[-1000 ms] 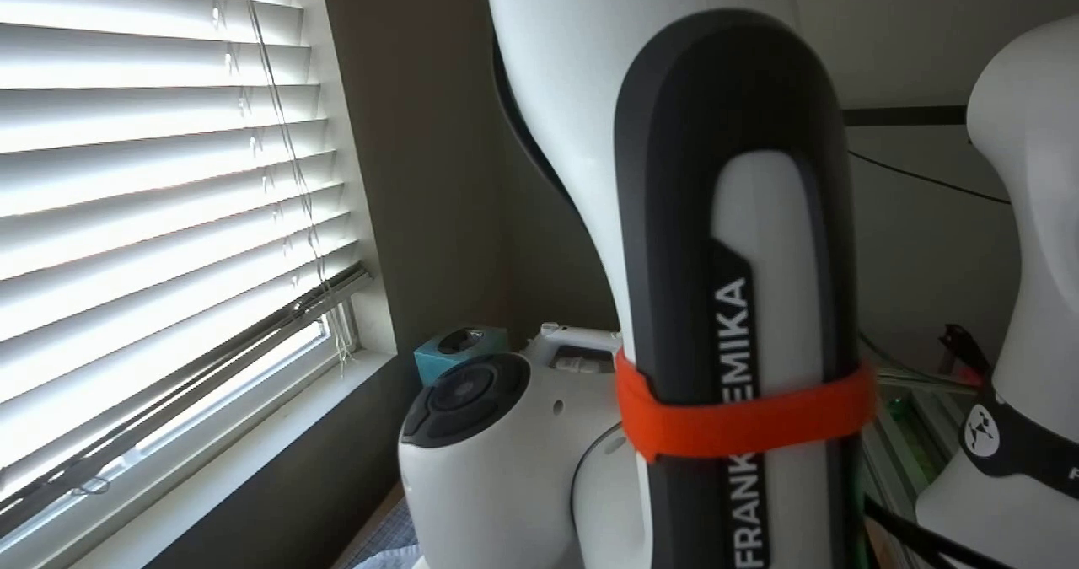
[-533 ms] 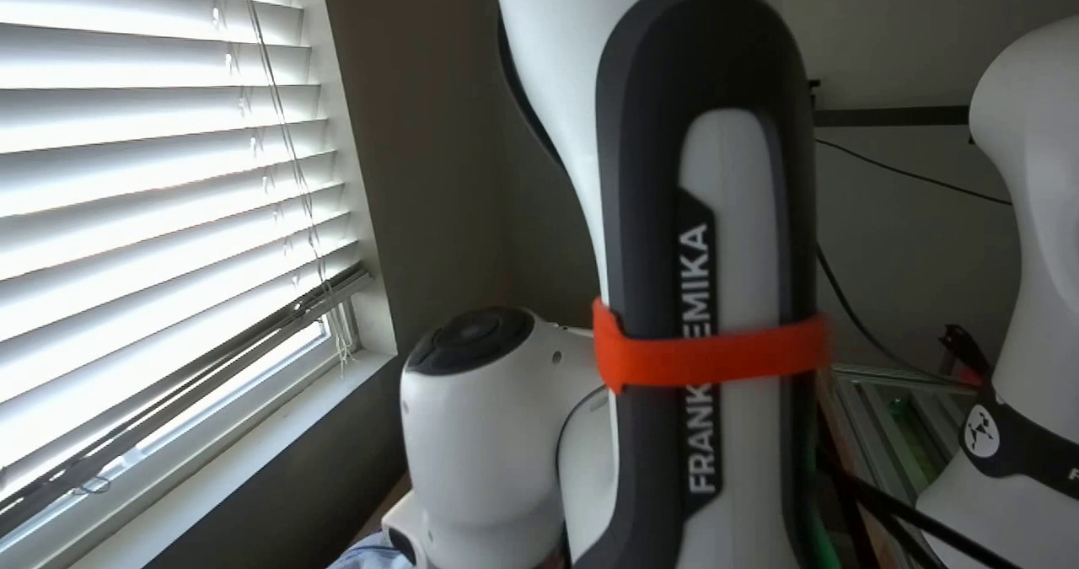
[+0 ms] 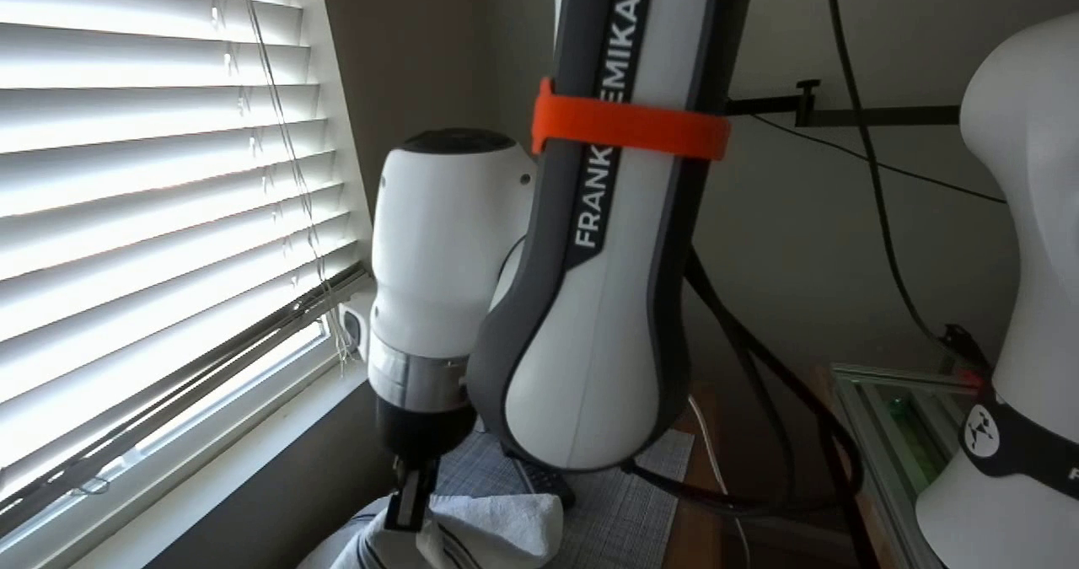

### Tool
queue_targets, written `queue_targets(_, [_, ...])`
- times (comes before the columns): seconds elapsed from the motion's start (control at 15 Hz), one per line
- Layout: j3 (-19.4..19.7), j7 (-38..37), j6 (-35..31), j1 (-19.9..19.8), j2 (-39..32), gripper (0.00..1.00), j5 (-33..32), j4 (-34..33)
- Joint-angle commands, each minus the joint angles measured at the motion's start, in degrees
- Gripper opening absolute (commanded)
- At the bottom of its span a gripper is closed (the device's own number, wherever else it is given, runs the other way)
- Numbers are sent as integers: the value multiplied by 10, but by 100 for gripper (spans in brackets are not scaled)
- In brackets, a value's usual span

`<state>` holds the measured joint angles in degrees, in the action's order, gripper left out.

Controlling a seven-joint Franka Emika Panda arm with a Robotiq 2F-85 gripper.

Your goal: Fold the kitchen towel

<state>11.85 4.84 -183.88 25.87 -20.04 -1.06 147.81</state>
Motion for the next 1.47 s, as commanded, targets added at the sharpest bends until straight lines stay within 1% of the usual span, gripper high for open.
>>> queue_targets(0.0, [152, -36, 9, 136, -25, 1, 15, -28])
queue_targets(0.13, [246, -75, 24, 224, -68, 1, 26, -45])
queue_targets(0.2, [270, -96, 45, 252, -91, 1, 34, -54])
queue_targets(0.27, [287, -119, 60, 274, -116, 1, 39, -60])
queue_targets(0.33, [295, -143, 75, 288, -139, 1, 45, -65])
queue_targets(0.4, [293, -180, 96, 288, -155, 1, 33, -71])
queue_targets(0.47, [282, -198, 117, 284, -166, 1, 34, -76])
queue_targets(0.67, [243, -244, 163, 262, -206, 1, 27, -104])
queue_targets(0.87, [236, -288, 181, 252, -250, 1, 26, -142])
queue_targets(0.93, [231, -296, 187, 244, -259, 30, 26, -154])
queue_targets(1.0, [227, -302, 194, 236, -264, 32, 26, -163])
queue_targets(1.07, [207, -296, 190, 209, -254, 37, 30, -168])
queue_targets(1.13, [183, -286, 180, 178, -240, 44, 35, -168])
queue_targets(1.2, [149, -267, 162, 134, -211, 51, 41, -160])
queue_targets(1.4, [75, -229, 130, 35, -144, 71, 38, -120])
